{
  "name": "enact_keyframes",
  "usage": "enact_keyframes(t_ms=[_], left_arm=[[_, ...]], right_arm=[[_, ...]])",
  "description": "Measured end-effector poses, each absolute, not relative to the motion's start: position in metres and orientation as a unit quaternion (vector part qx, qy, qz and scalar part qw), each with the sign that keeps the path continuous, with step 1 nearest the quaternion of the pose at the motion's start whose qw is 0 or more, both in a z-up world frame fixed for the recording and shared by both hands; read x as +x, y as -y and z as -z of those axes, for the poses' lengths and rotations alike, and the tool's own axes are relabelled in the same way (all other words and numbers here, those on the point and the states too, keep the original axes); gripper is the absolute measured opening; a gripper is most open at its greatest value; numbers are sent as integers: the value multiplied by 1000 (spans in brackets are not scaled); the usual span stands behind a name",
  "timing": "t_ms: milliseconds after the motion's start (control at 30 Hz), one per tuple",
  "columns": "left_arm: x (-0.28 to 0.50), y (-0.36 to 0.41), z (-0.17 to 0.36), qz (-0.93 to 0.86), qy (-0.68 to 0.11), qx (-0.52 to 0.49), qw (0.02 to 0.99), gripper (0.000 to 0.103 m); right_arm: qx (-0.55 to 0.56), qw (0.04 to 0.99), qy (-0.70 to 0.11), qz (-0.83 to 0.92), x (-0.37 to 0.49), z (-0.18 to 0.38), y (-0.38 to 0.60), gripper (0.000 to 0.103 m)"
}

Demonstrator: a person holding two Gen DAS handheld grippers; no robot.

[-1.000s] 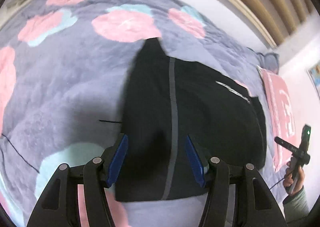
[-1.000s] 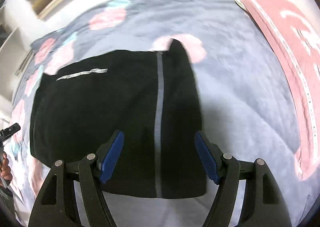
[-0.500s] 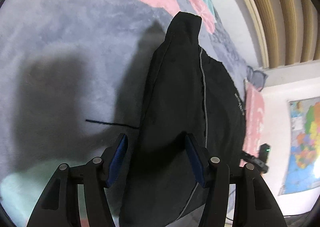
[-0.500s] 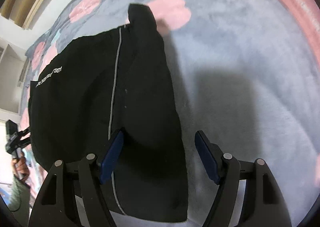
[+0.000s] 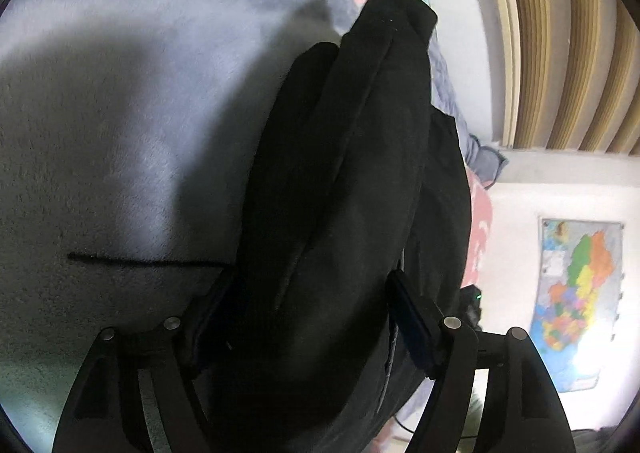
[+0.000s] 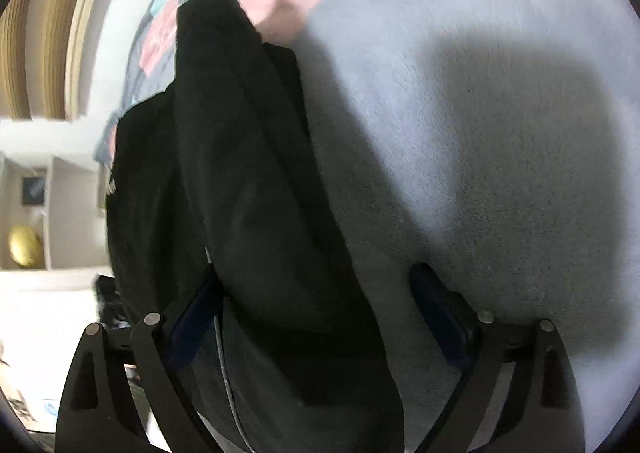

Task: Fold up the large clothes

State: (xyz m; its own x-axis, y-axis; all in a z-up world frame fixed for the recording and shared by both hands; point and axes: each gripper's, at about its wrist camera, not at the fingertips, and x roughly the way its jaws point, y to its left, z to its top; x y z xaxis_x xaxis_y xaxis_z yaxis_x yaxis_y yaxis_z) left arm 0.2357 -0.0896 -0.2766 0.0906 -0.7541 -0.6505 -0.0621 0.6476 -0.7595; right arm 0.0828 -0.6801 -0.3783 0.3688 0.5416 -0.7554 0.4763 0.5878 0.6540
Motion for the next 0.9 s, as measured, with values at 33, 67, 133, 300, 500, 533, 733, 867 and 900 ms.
enact_keyframes(t_ms=[33,67,133,300,500,533,733,867,900], left_arm=[[234,90,275,264,-621,-328,661,59],[231,91,269,270,-619,-324,663,57],[227,94,259,284,-611,-314,669,52],[234,104,275,270,-624,-324,658,66],[219,114,265,258,-602,-331,679,48],[214,115,255,262,-593,-327,687,44],[164,138,185,306,-546,-306,717,41],[115,146,141,328,-529,-286,728,42],[100,146,131,330,-527,-282,731,42]], right_arm=[[457,693,-555,-43,83,375,677,75],[475,689,-543,-72,81,372,675,49],[454,698,-548,-76,80,363,671,49],[456,675,-576,-67,95,384,661,78],[427,698,-568,-87,99,367,639,55],[416,708,-563,-90,97,358,637,51],[365,760,-520,-138,73,282,592,40],[305,783,-518,-161,51,235,550,40],[296,787,-517,-163,43,222,543,40]])
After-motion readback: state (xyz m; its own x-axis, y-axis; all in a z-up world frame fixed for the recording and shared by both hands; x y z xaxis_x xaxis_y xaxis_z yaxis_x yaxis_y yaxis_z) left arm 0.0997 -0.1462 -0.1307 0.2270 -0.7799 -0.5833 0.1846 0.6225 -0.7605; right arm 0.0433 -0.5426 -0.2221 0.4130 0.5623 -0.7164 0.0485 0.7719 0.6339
